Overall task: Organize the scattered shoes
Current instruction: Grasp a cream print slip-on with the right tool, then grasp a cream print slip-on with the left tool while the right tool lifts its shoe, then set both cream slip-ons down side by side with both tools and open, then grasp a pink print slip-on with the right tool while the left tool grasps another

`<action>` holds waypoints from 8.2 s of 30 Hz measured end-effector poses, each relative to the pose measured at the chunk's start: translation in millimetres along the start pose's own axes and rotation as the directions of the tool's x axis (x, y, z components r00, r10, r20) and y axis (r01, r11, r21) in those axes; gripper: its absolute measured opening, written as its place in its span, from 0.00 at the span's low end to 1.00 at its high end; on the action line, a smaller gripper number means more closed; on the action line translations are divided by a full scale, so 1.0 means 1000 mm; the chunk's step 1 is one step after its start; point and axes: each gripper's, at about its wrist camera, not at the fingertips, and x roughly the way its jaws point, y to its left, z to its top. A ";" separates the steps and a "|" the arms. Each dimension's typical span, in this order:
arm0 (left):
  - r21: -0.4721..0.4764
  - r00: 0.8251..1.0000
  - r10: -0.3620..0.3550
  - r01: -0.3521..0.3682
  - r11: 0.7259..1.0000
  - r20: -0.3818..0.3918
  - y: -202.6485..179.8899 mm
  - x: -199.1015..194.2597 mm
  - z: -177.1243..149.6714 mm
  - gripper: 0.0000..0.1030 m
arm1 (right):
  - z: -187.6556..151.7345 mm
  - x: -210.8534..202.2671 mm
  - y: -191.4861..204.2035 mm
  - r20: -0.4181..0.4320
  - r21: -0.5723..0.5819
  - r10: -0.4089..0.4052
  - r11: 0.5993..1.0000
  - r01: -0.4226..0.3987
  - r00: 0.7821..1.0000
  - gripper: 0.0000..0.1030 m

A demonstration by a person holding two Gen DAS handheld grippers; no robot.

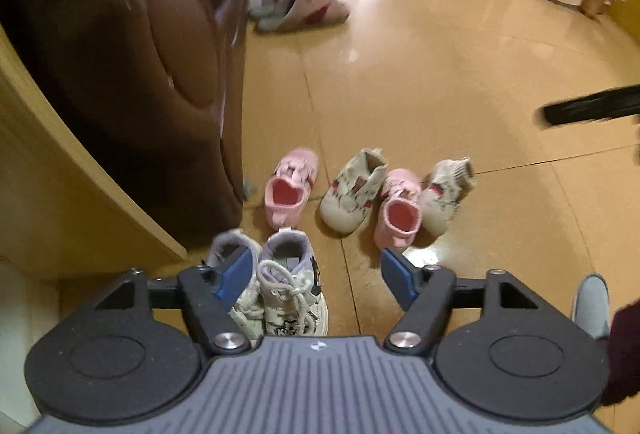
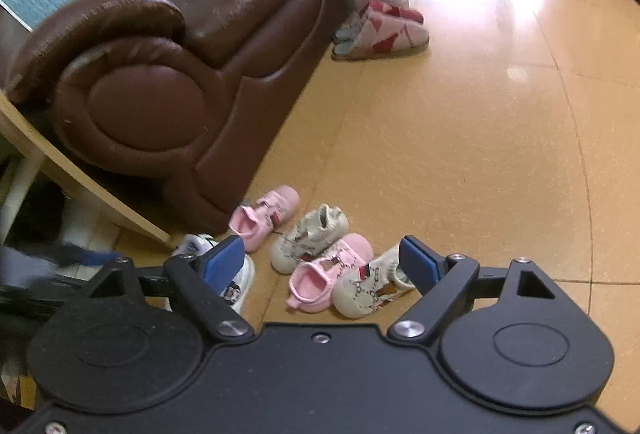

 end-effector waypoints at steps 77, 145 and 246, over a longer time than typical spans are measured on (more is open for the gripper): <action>0.094 0.997 -0.022 0.029 0.995 -0.076 -0.047 0.315 0.056 0.29 | -0.058 0.187 -0.048 -0.511 -0.068 0.244 0.944 -0.322 0.824 0.04; -0.634 0.965 -0.255 0.162 0.756 -0.057 -0.104 0.272 -0.055 0.13 | -0.079 0.166 -0.091 -0.487 0.044 0.208 0.976 -0.214 0.849 0.42; -0.408 0.970 -0.211 0.241 0.881 0.117 0.013 0.282 0.027 0.09 | -0.011 0.210 -0.010 -0.120 -0.340 -0.093 0.939 0.047 0.988 0.08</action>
